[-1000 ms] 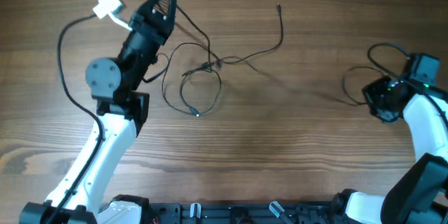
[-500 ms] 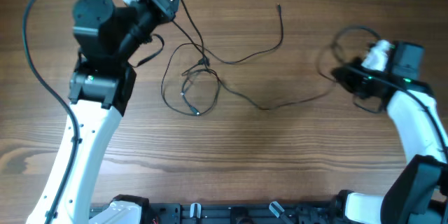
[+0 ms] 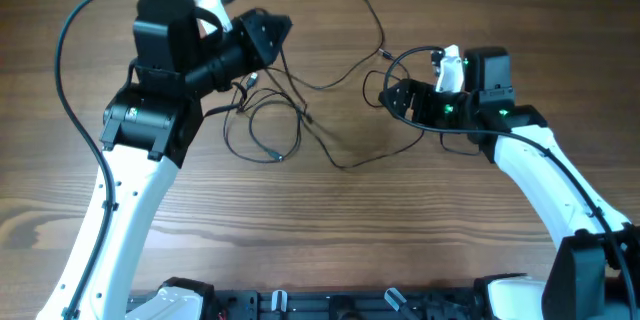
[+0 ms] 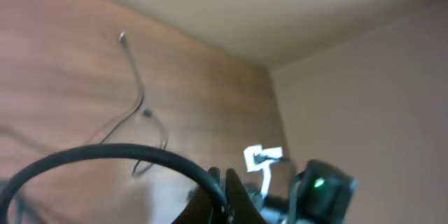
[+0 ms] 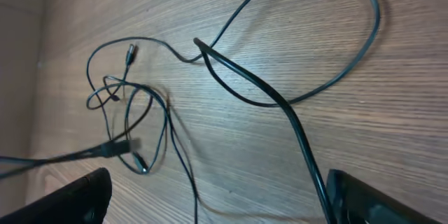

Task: Untangle cables

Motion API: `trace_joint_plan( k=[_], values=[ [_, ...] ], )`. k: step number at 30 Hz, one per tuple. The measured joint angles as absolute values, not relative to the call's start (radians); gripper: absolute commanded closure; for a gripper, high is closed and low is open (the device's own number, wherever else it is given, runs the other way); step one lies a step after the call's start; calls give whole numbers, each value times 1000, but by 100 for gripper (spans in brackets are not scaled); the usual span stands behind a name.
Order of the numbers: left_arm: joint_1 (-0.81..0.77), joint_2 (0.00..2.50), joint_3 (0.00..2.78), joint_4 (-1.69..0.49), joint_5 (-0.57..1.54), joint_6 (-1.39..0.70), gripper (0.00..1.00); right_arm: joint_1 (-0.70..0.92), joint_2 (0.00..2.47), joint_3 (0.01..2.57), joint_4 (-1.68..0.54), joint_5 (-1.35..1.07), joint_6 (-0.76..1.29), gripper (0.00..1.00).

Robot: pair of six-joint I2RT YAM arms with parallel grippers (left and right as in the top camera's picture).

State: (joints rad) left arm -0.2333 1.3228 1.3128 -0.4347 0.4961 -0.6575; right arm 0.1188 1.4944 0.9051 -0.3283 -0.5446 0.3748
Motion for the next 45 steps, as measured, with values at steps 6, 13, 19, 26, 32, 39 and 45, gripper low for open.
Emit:
trace_joint_plan(
  k=[6,13,19,26,32,39,45],
  values=[
    [-233,1323,1313,-438,498,-656,96,109,1262,907,-387,-554,292,0],
    [-241,1320,1313,-231,538,-695,96,262,1072,920,-458,-602,169,0],
    [-326,1315,1313,-225,549,-718,96,465,1134,920,-170,-582,67,0],
    [-387,1299,1313,-167,552,-842,96,528,1391,920,191,-547,37,7],
    [-387,1267,1313,-168,552,-941,96,529,1524,920,343,-467,84,96],
    [-364,1243,1314,-311,550,-962,85,524,1527,919,280,-423,187,95],
    [-297,1243,1316,-578,510,-859,32,450,1303,918,115,-430,217,96]
  ],
)
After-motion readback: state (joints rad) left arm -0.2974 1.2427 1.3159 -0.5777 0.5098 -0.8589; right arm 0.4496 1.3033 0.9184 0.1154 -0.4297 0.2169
